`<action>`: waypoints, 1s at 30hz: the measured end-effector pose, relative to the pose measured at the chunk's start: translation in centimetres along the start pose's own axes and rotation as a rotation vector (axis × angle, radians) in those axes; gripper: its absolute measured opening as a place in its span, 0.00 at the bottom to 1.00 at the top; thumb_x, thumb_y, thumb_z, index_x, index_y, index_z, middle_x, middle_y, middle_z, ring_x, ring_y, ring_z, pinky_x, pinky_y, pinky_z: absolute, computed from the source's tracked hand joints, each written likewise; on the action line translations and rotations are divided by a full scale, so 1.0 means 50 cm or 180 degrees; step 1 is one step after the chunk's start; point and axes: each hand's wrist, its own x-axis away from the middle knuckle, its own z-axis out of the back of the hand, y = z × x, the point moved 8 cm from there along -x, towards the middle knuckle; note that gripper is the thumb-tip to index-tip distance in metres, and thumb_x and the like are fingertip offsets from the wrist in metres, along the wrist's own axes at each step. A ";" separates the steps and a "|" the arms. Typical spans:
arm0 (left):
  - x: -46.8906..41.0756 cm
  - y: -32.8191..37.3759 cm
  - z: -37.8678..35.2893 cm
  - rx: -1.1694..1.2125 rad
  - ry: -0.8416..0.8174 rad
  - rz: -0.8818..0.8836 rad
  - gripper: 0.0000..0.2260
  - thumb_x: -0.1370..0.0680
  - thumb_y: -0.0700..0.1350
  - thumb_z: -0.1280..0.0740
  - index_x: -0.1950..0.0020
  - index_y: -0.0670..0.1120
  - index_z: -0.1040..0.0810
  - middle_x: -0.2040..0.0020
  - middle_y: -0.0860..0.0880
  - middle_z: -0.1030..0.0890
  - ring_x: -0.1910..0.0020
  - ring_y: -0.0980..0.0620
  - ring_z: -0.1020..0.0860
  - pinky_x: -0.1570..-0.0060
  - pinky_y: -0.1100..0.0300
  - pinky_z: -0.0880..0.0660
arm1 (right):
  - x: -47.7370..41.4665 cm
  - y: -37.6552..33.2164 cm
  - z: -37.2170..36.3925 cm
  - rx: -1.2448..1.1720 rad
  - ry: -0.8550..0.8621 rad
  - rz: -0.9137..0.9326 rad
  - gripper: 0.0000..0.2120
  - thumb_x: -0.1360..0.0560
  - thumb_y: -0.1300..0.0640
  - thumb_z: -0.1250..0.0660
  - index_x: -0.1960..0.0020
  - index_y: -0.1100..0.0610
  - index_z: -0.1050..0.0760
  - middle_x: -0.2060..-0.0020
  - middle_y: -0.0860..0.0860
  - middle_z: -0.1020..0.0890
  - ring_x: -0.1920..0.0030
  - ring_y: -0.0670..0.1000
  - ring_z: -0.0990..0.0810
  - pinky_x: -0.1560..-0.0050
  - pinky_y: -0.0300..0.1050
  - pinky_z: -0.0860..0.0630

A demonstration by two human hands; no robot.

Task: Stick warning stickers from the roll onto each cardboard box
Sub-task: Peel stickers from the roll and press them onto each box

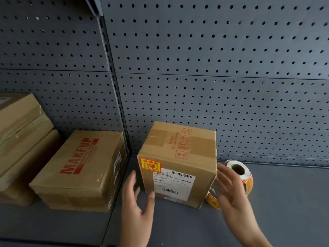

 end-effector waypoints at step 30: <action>-0.060 0.046 -0.062 0.0284 -0.1553 -0.0020 0.33 0.33 0.76 0.35 0.34 0.59 0.29 0.43 0.66 0.18 0.42 0.65 0.21 0.48 0.72 0.27 | 0.077 0.001 -0.045 0.0067 -0.0289 -0.0575 0.15 0.20 0.70 0.37 0.40 0.55 0.21 0.48 0.51 0.14 0.41 0.48 0.18 0.37 0.49 0.24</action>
